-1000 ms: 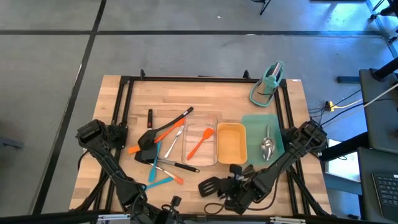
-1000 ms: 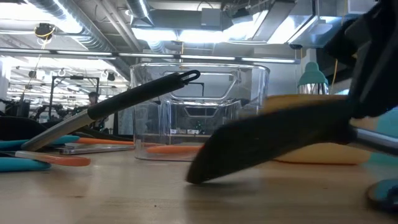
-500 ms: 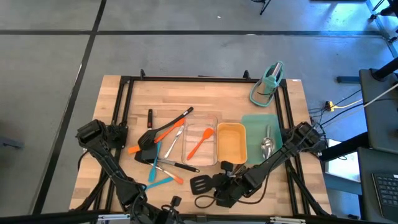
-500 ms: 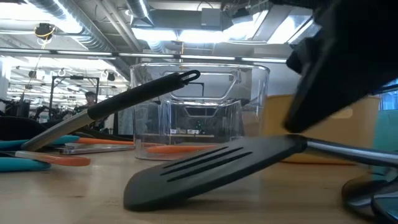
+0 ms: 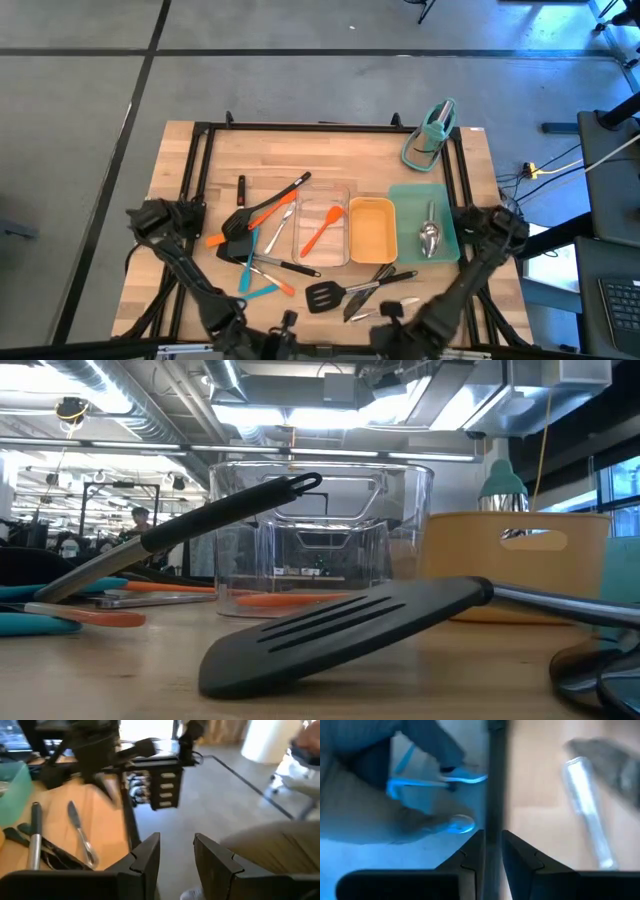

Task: Pick & Place Kitchen Items
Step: Put the silver table knife into the yellow bin

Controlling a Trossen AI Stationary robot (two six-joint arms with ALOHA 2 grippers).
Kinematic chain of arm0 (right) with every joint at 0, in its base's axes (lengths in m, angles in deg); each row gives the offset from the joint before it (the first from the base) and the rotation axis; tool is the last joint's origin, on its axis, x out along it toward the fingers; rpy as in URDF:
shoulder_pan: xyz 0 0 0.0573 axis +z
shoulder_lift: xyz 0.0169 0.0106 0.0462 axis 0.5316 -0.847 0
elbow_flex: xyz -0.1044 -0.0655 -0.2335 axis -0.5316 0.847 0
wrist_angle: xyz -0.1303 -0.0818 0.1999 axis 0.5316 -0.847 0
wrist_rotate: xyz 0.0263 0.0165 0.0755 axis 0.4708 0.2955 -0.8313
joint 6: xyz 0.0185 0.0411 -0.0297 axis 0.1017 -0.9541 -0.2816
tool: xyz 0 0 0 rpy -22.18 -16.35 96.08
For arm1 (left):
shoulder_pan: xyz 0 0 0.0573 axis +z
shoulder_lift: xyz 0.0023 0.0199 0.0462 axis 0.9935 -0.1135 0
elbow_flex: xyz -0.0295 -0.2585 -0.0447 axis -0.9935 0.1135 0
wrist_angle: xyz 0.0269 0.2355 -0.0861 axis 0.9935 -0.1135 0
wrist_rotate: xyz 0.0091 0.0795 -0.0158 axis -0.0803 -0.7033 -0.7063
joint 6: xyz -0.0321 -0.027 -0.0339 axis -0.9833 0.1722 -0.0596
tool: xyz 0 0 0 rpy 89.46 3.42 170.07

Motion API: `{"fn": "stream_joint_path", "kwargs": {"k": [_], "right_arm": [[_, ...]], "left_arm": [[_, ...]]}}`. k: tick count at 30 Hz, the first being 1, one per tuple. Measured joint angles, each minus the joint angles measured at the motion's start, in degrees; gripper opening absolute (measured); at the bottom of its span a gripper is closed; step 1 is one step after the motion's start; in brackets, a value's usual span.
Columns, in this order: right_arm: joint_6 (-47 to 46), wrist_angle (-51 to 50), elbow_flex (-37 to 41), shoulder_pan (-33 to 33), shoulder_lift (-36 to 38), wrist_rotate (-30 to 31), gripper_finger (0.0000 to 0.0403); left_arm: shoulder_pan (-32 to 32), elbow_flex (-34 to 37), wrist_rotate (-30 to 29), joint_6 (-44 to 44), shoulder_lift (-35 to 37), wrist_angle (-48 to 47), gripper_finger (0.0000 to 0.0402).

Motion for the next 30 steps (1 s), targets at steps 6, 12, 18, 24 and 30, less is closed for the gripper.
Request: {"fn": "stream_joint_path", "kwargs": {"k": [6,12,18,24,30], "right_arm": [[1.43,5.34,-2.33,8.15,0.00,18.77,0.0064],[9.04,17.30,-1.97,12.93,-0.32,33.80,0.0064],[16.37,18.16,-1.93,14.23,-2.32,35.49,0.0064],[11.34,11.80,2.52,15.27,-1.30,36.40,0.0064],[-2.61,16.46,16.68,23.05,2.08,55.08,0.0064]], "left_arm": [[3.29,0.07,0.38,4.40,-2.73,7.62,0.0116],[4.25,0.00,-5.95,13.29,-2.54,14.29,0.0116],[11.42,0.00,2.79,10.65,-2.44,14.27,0.0116],[18.76,0.00,13.04,5.50,-5.97,17.86,0.0116],[24.38,-3.29,20.69,3.42,-9.84,18.68,0.0116]]}}
